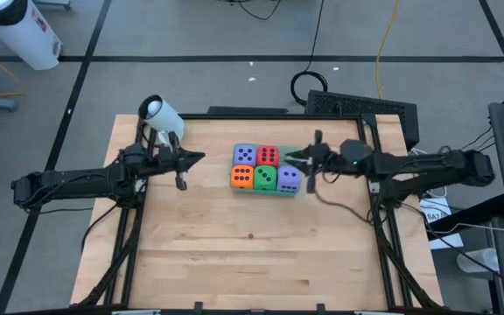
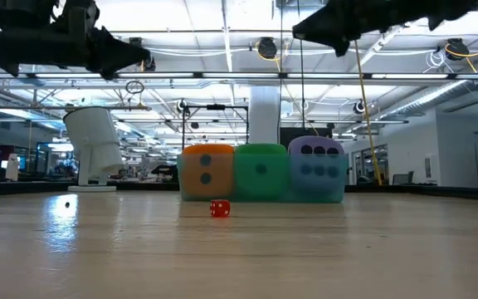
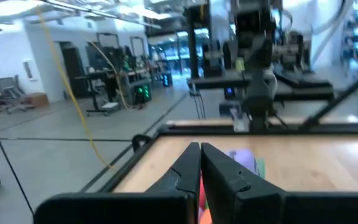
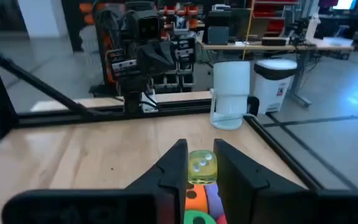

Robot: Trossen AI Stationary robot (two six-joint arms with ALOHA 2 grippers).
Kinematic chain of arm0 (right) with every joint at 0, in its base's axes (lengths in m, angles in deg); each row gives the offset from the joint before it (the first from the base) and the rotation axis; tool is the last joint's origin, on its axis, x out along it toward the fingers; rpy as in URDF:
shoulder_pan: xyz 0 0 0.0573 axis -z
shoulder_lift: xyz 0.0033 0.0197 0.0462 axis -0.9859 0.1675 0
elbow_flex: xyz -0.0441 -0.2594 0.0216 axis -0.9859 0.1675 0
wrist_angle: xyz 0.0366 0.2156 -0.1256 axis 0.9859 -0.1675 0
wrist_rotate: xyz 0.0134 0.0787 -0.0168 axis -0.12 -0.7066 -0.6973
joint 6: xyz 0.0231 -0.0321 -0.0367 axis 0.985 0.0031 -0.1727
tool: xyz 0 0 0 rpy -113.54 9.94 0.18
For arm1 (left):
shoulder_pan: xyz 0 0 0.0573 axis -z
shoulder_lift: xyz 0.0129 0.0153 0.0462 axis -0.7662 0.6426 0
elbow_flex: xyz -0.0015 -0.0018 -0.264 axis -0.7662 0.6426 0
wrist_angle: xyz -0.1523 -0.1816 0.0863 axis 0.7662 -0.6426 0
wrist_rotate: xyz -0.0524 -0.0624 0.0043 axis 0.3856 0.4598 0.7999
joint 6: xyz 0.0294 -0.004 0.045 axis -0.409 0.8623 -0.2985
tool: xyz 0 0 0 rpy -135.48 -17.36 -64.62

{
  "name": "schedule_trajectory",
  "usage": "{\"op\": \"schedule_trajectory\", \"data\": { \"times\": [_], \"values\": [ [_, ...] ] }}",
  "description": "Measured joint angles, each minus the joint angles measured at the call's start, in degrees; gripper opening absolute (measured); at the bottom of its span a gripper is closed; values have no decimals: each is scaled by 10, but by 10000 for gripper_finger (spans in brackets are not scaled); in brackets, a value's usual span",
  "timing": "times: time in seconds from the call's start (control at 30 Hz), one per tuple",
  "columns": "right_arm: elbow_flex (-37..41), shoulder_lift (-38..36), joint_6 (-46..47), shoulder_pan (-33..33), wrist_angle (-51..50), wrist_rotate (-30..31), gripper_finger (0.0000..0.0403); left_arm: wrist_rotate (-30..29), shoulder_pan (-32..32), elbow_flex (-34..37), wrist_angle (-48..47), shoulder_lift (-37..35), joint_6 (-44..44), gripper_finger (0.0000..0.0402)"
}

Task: Pick & Place Dice
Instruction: Put the small green die into the green bin

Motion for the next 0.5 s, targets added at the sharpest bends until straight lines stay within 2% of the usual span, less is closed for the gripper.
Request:
{"op": "schedule_trajectory", "data": {
  "times": [0.2,0.27,0.4,0.5],
  "values": [
    [65,-52,10,79,0,-39,46,25,-25,0,-8,0,55,26],
    [88,-55,10,113,9,-69,48,31,-28,0,-25,0,78,26],
    [137,-45,25,179,81,-157,60,39,-27,0,-69,0,86,26],
    [170,-17,45,214,140,-161,55,39,-27,0,-83,0,65,26]
  ]
}}
